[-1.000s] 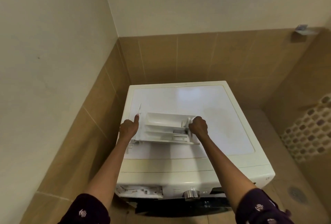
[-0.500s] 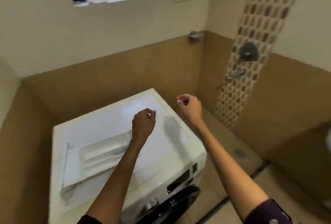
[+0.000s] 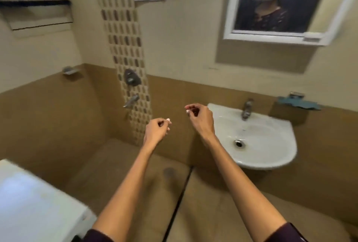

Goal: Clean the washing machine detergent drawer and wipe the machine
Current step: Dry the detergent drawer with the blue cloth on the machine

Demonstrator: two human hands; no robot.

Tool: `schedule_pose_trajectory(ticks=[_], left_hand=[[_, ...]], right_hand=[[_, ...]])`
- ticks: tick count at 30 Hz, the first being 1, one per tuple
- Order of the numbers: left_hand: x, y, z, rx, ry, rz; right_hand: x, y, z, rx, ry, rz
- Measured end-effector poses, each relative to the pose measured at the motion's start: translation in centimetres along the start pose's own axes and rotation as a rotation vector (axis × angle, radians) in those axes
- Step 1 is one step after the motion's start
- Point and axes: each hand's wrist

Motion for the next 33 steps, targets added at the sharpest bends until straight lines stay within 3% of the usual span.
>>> schedule_pose_trajectory(ticks=[10,15,20,24,33], left_hand=[[-22.7,12.2,-0.4,-0.017,-0.347,-0.18],[-31.7,16.7,1.8,-0.037,-0.485,-0.22],[-40.6,19.2,5.4,0.061,-0.6,-0.252],[-46.7,20.0,8.2,0.189,-0.676,-0.203],[-57.9,19.4,11.9,0.211,-0.698,-0.014]], right_hand=[[16.0,12.3,11.3,-0.121,0.292,-0.117],[20.8,17.3,16.9,-0.174,0.431,-0.191],[23.9,21.5,22.6,-0.241,0.524,-0.285],[25.1,25.9,26.7,-0.287,0.476,-0.435],[24.6,33.0,32.9,-0.332,0.236,-0.606]])
Point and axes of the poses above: each hand's wrist, its own z-axis towards the middle knuckle, its own x-axis out of the back of the hand, y = z × x, and after that the axes turned 13 degrees about y, right-handed
